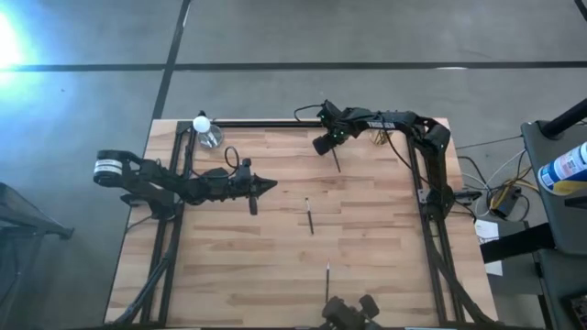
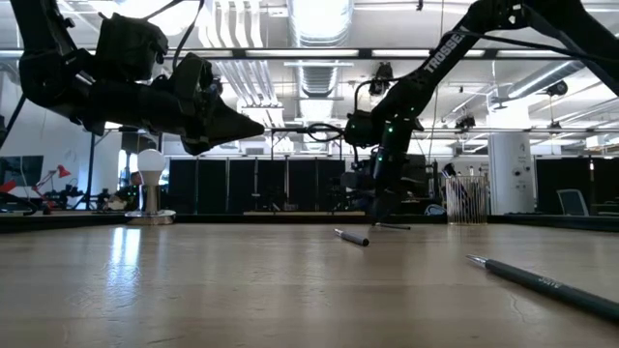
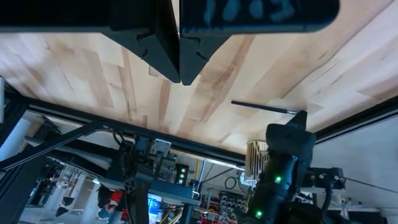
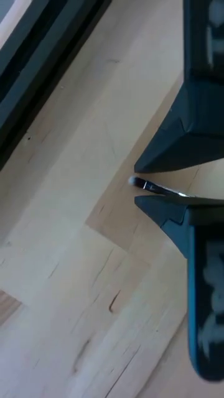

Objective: Sort items
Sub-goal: Put the black eyeshadow brush into the gold holder

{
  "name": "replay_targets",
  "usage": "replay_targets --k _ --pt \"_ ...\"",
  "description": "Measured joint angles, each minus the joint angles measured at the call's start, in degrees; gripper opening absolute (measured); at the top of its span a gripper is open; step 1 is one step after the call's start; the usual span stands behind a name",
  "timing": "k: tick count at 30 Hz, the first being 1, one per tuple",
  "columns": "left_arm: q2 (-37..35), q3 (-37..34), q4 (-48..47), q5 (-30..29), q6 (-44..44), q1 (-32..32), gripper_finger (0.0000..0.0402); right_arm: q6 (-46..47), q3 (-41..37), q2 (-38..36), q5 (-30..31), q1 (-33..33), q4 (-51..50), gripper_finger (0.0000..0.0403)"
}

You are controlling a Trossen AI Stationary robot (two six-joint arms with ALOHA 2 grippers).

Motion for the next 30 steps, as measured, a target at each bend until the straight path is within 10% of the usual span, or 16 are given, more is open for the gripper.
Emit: replay_targets --k 17,30 --pt "0.0 0.0 0.1 -0.1 -0.3 0.0 0.0000 -2.4 -1.9 -6.3 0.6 1.9 -0.3 0.0008" --pt "0.0 0.0 0.2 -0.2 -0.4 0.0 0.0000 -3.5 -14.1 -31.2 5.1 6.1 8.8 0.0008"
